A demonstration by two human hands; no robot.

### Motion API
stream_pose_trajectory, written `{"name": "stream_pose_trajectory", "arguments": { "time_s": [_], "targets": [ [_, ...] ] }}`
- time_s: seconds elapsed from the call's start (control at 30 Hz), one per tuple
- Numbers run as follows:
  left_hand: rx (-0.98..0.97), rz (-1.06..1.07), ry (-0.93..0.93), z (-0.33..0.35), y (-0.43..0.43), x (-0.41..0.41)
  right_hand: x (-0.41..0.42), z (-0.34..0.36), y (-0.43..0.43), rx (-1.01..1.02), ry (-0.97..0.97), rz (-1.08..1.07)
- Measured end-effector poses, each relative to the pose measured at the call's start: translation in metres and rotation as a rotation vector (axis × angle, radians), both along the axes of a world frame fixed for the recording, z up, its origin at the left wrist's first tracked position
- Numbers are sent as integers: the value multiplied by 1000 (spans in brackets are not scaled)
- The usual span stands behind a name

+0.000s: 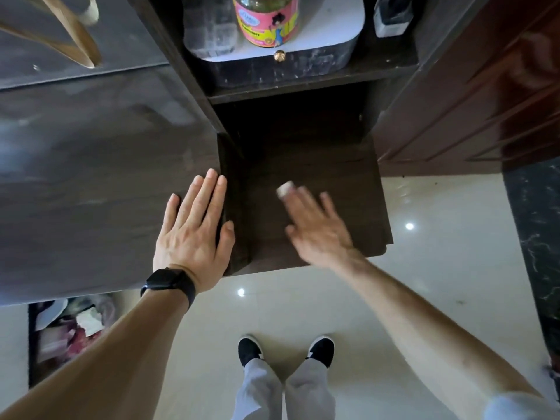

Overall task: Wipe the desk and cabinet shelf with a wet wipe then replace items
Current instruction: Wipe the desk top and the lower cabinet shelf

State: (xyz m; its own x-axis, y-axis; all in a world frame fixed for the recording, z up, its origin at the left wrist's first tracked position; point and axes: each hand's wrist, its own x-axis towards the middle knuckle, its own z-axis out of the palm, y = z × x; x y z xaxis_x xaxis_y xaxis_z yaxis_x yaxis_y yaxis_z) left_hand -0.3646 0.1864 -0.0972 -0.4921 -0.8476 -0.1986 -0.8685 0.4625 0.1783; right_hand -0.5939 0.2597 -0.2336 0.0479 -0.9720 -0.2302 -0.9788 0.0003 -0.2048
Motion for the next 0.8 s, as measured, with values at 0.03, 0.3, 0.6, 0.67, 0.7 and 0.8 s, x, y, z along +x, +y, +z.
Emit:
{"name": "stream_pose_trajectory", "arguments": {
  "time_s": [0.03, 0.3, 0.6, 0.67, 0.7, 0.8],
  "targets": [
    [-2, 0, 1, 0, 0, -1, -22, 1, -11, 37, 22, -150],
    [-7, -1, -3, -1, 0, 0, 26, 3, -88, 28, -137, -284],
    [4, 0, -5, -1, -2, 2, 57, 0, -98, -65, -243, -34],
    [7, -1, -4, -2, -2, 2, 53, -2, -98, -64, -192, 45],
    [9, -4, -7, -2, -2, 2, 52, -3, -96, -58, -162, 79],
    [11, -4, -4, -2, -2, 2, 48, -9, -94, -62, -106, -10]
  ]
}}
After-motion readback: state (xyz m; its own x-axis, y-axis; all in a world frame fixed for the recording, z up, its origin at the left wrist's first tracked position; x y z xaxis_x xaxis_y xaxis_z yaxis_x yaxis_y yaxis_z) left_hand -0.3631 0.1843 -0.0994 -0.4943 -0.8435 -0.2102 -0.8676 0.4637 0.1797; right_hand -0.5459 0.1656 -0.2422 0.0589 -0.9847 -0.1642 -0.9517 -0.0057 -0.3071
